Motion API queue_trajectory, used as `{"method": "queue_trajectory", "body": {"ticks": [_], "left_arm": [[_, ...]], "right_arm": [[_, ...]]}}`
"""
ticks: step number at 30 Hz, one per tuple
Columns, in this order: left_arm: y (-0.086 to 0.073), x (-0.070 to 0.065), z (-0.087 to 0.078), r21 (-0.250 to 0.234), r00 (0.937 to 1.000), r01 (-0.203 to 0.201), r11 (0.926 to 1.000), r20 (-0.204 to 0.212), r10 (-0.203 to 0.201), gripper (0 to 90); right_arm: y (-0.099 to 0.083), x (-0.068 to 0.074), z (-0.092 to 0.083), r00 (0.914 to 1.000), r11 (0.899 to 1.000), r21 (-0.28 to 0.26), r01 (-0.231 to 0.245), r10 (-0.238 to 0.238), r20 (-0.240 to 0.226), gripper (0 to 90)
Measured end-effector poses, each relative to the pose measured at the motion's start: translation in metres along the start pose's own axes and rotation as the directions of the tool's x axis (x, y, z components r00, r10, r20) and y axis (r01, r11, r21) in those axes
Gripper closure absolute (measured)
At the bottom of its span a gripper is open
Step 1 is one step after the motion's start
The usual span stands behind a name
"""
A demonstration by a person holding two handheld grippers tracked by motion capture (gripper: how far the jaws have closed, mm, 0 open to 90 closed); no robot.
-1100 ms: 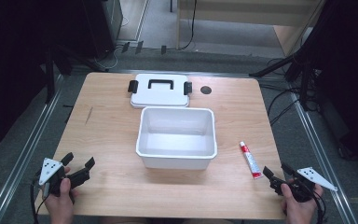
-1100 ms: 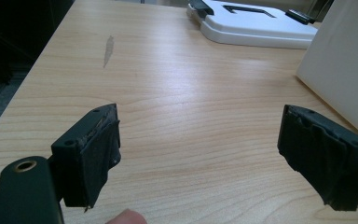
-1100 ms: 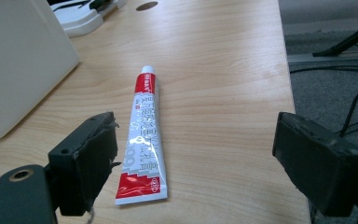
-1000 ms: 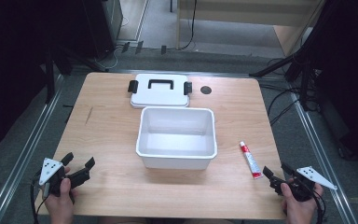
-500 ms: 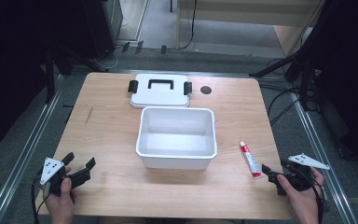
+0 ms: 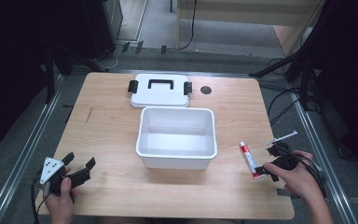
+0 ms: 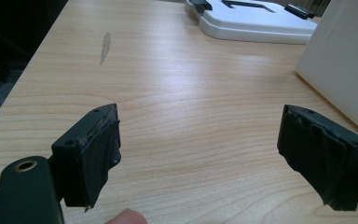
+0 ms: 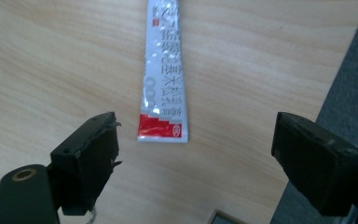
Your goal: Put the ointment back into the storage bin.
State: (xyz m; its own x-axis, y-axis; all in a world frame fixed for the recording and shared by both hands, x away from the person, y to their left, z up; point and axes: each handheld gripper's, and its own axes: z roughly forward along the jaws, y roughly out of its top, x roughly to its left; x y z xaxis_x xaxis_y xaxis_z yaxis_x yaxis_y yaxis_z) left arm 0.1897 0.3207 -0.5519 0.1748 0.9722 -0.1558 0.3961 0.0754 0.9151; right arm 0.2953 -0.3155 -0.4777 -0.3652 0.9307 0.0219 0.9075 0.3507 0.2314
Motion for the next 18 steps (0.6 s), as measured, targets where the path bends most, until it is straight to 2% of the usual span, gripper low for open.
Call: {"method": "queue_trajectory", "body": {"ticks": [1, 2, 3, 4, 5, 6, 7, 8, 9, 12, 14, 16, 17, 18], "left_arm": [[0.000, 0.000, 0.000, 0.002, 1.0000, 0.000, 1.0000, 0.000, 0.000, 14.1], [0.000, 0.000, 0.000, 0.002, 1.0000, 0.000, 1.0000, 0.000, 0.000, 14.1], [0.000, 0.000, 0.000, 0.001, 1.0000, 0.002, 1.0000, 0.000, -0.002, 14.1], [0.000, 0.000, 0.000, 0.001, 1.0000, 0.002, 1.0000, 0.000, -0.002, 14.1], [0.000, 0.001, 0.000, 0.002, 1.0000, 0.005, 1.0000, 0.002, -0.005, 14.1], [0.000, 0.001, 0.000, 0.002, 1.0000, 0.005, 1.0000, 0.002, -0.005, 14.1], [0.000, 0.001, 0.000, 0.004, 1.0000, 0.006, 1.0000, 0.002, -0.006, 14.1], [0.000, 0.001, 0.000, 0.004, 1.0000, 0.006, 1.0000, 0.002, -0.006, 14.1], [0.000, 0.001, 0.000, 0.005, 1.0000, 0.006, 1.0000, 0.003, -0.006, 14.1], [0.000, 0.001, 0.000, 0.006, 1.0000, 0.006, 1.0000, 0.004, -0.006, 14.1], [0.000, 0.001, 0.000, 0.007, 1.0000, 0.007, 1.0000, 0.005, -0.007, 14.1], [0.000, 0.001, 0.001, 0.005, 0.9999, 0.009, 0.9999, 0.005, -0.009, 14.1], [0.000, 0.001, 0.001, 0.004, 0.9999, 0.011, 0.9999, 0.005, -0.011, 14.1], [0.000, 0.001, 0.001, 0.004, 0.9999, 0.011, 0.9999, 0.005, -0.011, 14.1]], "right_arm": [[0.004, 0.002, 0.001, 0.9999, 0.999, 0.036, 0.011, -0.011, 0.007, 14.1], [0.004, 0.002, 0.001, 0.9999, 0.999, 0.036, 0.011, -0.011, 0.007, 14.1], [0.011, 0.008, 0.003, 0.9995, 0.994, 0.107, 0.023, -0.025, 0.017, 13.9], [0.011, 0.008, 0.003, 0.9995, 0.994, 0.107, 0.023, -0.025, 0.017, 13.9], [0.018, 0.013, 0.005, 0.9982, 0.984, 0.173, 0.040, -0.047, 0.037, 13.8], [0.018, 0.013, 0.005, 0.9982, 0.984, 0.173, 0.040, -0.047, 0.037, 13.8], [0.024, 0.017, 0.007, 0.9966, 0.975, 0.219, 0.043, -0.058, 0.058, 13.8], [0.024, 0.017, 0.007, 0.9966, 0.975, 0.219, 0.043, -0.058, 0.058, 13.8], [0.031, 0.020, 0.009, 0.9956, 0.969, 0.244, 0.047, -0.066, 0.066, 14.2], [0.039, 0.021, 0.011, 0.9956, 0.972, 0.232, 0.038, -0.057, 0.074, 18.0], [0.046, 0.019, 0.014, 0.9957, 0.976, 0.215, 0.029, -0.047, 0.080, 26.0], [0.050, 0.018, 0.018, 0.9975, 0.978, 0.209, 0.023, -0.036, 0.061, 30.5], [0.055, 0.018, 0.022, 0.9991, 0.978, 0.207, 0.014, -0.022, 0.037, 33.9], [0.055, 0.018, 0.022, 0.9991, 0.978, 0.207, 0.014, -0.022, 0.037, 33.9]]}}
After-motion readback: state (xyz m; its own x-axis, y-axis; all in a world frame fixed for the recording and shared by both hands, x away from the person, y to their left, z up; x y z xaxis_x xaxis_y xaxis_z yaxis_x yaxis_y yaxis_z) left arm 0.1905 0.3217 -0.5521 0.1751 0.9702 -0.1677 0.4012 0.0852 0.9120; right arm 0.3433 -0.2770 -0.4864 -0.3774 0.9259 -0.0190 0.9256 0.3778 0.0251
